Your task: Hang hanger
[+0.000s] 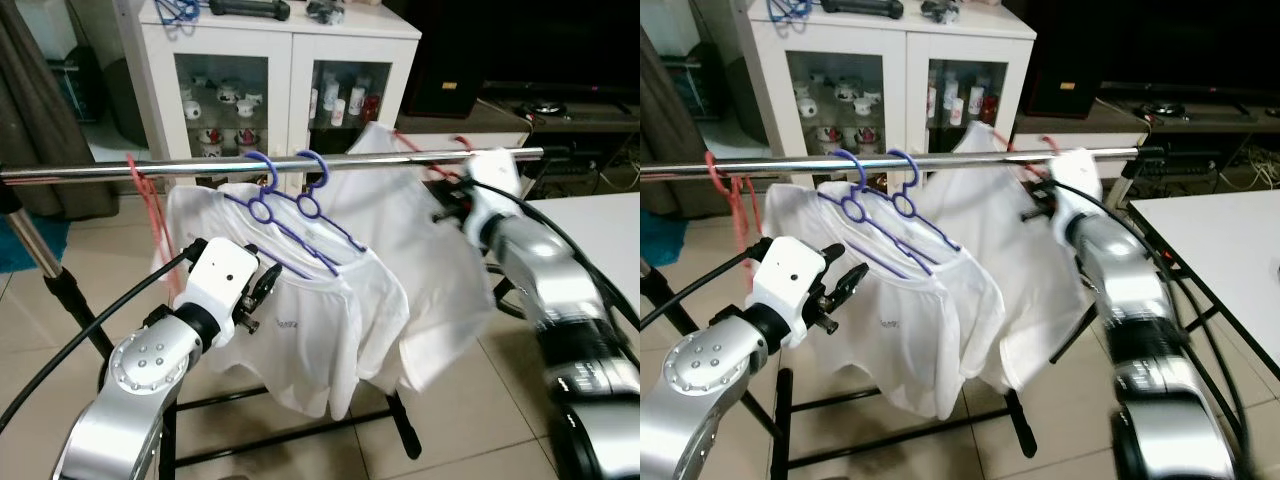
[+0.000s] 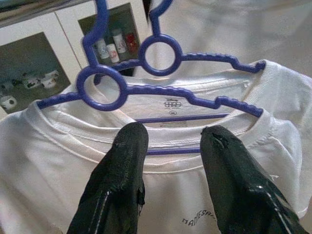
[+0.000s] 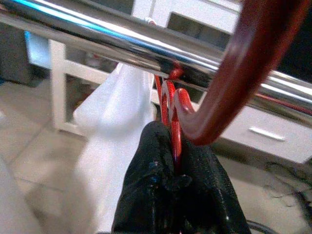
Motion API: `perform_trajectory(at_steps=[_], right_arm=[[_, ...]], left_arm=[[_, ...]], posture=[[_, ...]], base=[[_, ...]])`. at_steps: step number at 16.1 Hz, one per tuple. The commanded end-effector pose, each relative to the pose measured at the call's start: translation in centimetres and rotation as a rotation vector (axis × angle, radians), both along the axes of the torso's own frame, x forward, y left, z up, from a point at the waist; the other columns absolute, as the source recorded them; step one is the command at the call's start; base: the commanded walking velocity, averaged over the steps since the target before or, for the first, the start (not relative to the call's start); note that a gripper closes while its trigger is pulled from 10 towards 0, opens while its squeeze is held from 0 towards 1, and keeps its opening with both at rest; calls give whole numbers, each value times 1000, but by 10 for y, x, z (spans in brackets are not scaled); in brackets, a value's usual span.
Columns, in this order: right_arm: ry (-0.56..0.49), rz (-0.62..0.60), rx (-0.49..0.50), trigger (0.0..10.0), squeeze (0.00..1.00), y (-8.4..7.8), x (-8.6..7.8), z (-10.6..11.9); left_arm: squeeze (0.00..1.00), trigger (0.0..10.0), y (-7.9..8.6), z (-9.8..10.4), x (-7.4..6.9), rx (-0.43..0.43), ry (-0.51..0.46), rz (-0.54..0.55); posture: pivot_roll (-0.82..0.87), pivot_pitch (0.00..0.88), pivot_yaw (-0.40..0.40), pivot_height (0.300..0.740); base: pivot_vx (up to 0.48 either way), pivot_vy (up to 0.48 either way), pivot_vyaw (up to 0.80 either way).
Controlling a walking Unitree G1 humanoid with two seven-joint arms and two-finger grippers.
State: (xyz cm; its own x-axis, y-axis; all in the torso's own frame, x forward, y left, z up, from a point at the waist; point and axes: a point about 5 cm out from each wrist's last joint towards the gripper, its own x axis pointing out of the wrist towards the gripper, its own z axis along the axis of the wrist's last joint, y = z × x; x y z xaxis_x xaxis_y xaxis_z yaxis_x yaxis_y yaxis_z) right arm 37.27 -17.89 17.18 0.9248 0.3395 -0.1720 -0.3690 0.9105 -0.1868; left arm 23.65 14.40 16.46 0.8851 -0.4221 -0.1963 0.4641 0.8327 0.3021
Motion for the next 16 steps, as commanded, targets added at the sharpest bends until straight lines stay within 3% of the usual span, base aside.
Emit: perform_trajectory(at_steps=[1, 2, 6, 8, 10, 14, 16], right_arm=[[-29, 21, -7, 10000, 0, 2, 5, 10], [7, 49, -22, 10000, 0, 13, 14, 9], [139, 38, -45, 10000, 0, 20, 24, 0], [196, 23, -45, 10000, 0, 19, 23, -7], [269, -71, -38, 10000, 0, 6, 24, -15], [277, -93, -36, 10000, 0, -2, 25, -14], [252, -39, 7, 10000, 1000, 3, 26, -9]], left_arm=[[0, 10000, -3, 2, 1, 8, 4, -27], [0, 10000, -5, 5, 1, 23, 16, -71], [0, 10000, -10, 9, -2, 39, 38, -143], [0, 10000, -11, 8, -3, 38, 50, -157], [0, 10000, -12, 6, -4, 44, 72, -179], [0, 10000, -12, 6, -3, 49, 81, -192], [0, 10000, -13, 9, -2, 30, 75, -190]], posture=[[156, 11, -88, 740], [159, 23, -95, 740], [167, 35, -111, 740], [167, 35, -112, 740], [166, 31, -108, 740], [165, 26, -105, 740], [168, 19, -105, 740]], base=[[0, 0, 0], [0, 0, 0], [0, 0, 0], [0, 0, 0], [0, 0, 0], [0, 0, 0], [0, 0, 0]])
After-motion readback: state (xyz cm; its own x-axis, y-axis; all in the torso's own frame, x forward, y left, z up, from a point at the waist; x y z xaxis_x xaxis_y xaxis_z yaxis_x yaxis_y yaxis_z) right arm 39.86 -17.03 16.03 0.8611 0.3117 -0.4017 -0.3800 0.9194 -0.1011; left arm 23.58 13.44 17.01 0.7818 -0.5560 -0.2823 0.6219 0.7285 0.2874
